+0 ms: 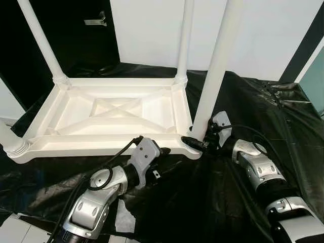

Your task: Building children table

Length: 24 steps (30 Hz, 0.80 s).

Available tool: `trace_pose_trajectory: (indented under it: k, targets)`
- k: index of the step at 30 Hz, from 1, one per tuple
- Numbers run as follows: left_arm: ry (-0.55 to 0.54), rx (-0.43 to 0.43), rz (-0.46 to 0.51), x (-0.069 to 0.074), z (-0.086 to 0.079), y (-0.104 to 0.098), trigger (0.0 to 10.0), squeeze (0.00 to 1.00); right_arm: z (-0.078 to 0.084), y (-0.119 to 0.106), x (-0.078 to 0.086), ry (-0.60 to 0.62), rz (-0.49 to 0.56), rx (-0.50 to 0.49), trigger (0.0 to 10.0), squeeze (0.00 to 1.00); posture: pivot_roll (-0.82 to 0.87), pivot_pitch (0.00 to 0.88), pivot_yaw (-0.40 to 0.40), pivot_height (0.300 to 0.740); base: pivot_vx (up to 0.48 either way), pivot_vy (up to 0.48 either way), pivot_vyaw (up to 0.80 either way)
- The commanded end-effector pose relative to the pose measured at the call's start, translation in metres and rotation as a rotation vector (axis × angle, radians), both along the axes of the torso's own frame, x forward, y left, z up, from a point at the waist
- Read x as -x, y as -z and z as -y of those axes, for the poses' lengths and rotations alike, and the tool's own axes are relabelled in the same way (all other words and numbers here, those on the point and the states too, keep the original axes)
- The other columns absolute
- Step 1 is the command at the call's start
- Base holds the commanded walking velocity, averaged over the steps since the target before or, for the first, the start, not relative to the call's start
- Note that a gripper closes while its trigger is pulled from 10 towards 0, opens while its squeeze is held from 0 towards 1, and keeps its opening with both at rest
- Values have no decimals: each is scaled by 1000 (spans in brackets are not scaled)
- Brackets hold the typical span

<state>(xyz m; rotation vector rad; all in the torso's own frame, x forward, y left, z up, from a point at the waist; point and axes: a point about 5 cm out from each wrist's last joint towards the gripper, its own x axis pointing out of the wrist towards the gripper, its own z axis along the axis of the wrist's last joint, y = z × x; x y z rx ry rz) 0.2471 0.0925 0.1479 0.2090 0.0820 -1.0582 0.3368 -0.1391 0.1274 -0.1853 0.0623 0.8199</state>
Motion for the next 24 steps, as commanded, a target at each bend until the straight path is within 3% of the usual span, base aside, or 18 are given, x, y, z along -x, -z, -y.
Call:
trace_pose_trajectory:
  k: [1,2,7,9,15,20,24]
  targets:
    - [-16,-8,11,-3,0,0,10000,0,6,19,2,92,-53,96,4549,0,-8,0,-33,740,0,0,0]
    - [-11,-8,10,-2,1,0,10000,0,5,20,4,108,-57,95,10000,0,-8,0,-33,740,0,0,0]
    - [9,-5,7,-3,5,1,10000,0,1,26,10,210,-77,53,10000,0,-31,0,-15,740,0,0,0]
    - [22,-7,7,-4,6,1,10000,0,-3,33,15,382,-106,-2,10000,0,-44,0,-8,740,0,0,0]
    - [26,-7,9,-6,5,1,10000,0,-9,36,19,509,-96,-25,10000,0,-43,0,-11,740,0,0,0]
    - [18,-4,18,-7,6,0,10000,0,-9,36,32,883,-67,-80,10000,0,-32,0,-14,740,0,0,0]
    - [11,-3,22,-8,5,-1,10000,0,-22,34,36,893,-73,-113,10000,0,-34,0,-6,740,0,0,0]
